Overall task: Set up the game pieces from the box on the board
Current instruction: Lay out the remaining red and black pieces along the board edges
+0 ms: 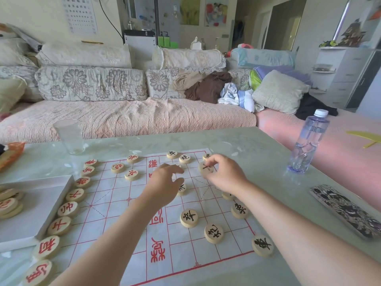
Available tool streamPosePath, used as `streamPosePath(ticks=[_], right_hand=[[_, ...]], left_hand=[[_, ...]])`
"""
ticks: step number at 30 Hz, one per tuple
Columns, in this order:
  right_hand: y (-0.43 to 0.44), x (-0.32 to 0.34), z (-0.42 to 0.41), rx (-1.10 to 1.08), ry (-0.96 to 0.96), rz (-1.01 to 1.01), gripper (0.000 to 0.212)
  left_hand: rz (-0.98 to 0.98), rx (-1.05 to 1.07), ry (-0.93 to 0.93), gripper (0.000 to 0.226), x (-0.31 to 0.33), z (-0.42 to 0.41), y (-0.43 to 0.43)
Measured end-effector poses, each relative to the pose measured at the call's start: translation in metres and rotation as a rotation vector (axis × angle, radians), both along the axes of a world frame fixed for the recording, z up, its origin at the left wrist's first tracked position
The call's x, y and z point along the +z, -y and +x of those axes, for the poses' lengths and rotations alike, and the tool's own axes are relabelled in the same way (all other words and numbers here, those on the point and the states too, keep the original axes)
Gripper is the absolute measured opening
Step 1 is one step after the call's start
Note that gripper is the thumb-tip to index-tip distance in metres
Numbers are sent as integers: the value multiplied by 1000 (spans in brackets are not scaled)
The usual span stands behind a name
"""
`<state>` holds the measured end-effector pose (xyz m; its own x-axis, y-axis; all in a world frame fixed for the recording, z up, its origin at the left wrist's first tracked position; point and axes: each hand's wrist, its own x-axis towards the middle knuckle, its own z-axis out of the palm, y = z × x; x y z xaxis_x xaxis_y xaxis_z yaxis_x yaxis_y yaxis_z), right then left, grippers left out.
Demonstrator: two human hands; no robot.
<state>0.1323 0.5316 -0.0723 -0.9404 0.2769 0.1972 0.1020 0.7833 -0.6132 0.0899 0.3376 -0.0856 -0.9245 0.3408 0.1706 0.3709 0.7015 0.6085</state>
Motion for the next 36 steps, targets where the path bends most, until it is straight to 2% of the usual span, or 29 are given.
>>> streamPosePath(ticks=[3,7,15,19,22,28,36], right_hand=[[-29,-11,-16,-154,46,40,16],[-46,-28,-31,-244,98,47,19],[-43,-45,-49,-269,208,198,13],[-37,-43,-51,-251,184,290,18],[-26,-34,-50,-187,143,305,16],[34,-11,-47,29,19,166,11],[150,-4,-51,319,27,-28,6]], left_hand=[[-123,-34,-42,26,-13,-10,-4],[-158,-41,0,21,-25,-15,-5],[-106,-57,11,16,-35,-19,-4],[-103,-79,10,17,-37,-21,-3],[-83,-56,10,22,-35,-24,0],[-37,52,-83,27,-16,-28,24],[-73,193,-118,26,5,-32,116]])
